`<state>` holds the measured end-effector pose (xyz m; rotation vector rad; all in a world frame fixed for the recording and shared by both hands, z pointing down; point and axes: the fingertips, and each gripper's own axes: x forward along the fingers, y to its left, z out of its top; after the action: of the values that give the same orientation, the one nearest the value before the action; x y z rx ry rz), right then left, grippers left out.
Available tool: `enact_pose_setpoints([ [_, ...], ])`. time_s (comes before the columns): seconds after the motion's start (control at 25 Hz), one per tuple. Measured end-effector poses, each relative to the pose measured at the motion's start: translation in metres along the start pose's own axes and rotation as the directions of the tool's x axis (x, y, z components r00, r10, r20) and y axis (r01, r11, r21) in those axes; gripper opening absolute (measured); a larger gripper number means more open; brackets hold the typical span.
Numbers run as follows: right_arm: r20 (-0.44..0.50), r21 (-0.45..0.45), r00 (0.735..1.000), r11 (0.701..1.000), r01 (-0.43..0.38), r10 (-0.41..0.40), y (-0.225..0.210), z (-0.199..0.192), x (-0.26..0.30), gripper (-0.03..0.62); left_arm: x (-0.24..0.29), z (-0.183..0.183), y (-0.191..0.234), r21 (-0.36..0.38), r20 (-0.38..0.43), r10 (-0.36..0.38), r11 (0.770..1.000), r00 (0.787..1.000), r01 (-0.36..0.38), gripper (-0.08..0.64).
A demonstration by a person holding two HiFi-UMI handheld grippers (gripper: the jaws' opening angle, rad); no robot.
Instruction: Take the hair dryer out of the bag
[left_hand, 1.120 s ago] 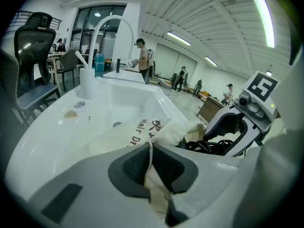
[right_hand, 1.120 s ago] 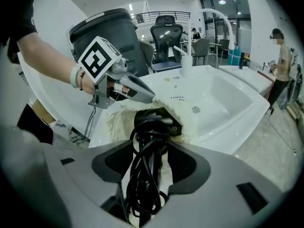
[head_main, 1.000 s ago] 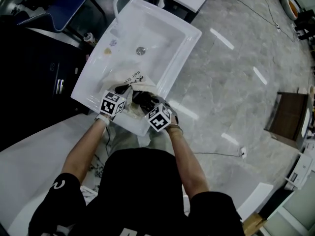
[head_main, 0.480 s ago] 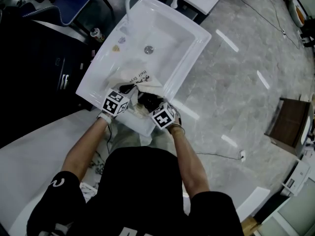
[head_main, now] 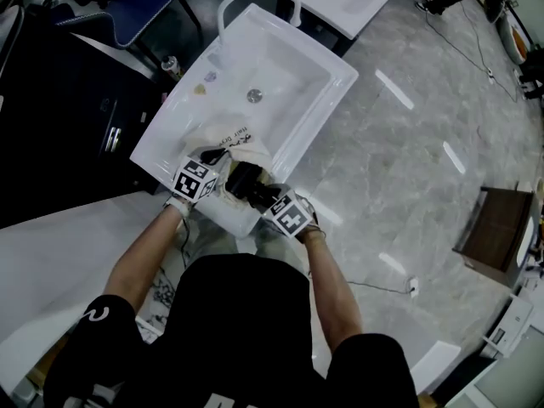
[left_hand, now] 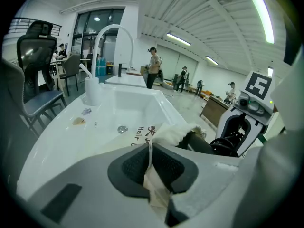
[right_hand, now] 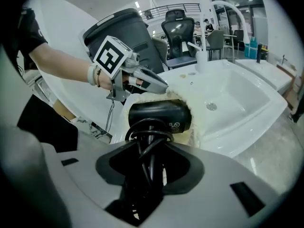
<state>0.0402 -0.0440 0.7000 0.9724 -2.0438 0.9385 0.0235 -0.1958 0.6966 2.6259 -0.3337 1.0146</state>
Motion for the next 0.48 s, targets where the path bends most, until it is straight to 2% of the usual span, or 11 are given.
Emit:
enact_pose_setpoints([
  [0.28, 0.051, -0.042, 0.997, 0.997, -0.063, 0.065, 0.006, -0.017, -0.037, 0.143, -0.013, -0.011, -0.019, -0.045, -0.010, 0.092, 0.995, 0.996, -0.092, 0.014],
  [0.48, 0.136, -0.087, 0.982, 0.989, -0.121, 0.132, 0.015, -0.018, -0.059, 0.143, -0.024, -0.024, -0.017, -0.181, -0.003, 0.180, 0.967, 0.984, -0.178, 0.030],
])
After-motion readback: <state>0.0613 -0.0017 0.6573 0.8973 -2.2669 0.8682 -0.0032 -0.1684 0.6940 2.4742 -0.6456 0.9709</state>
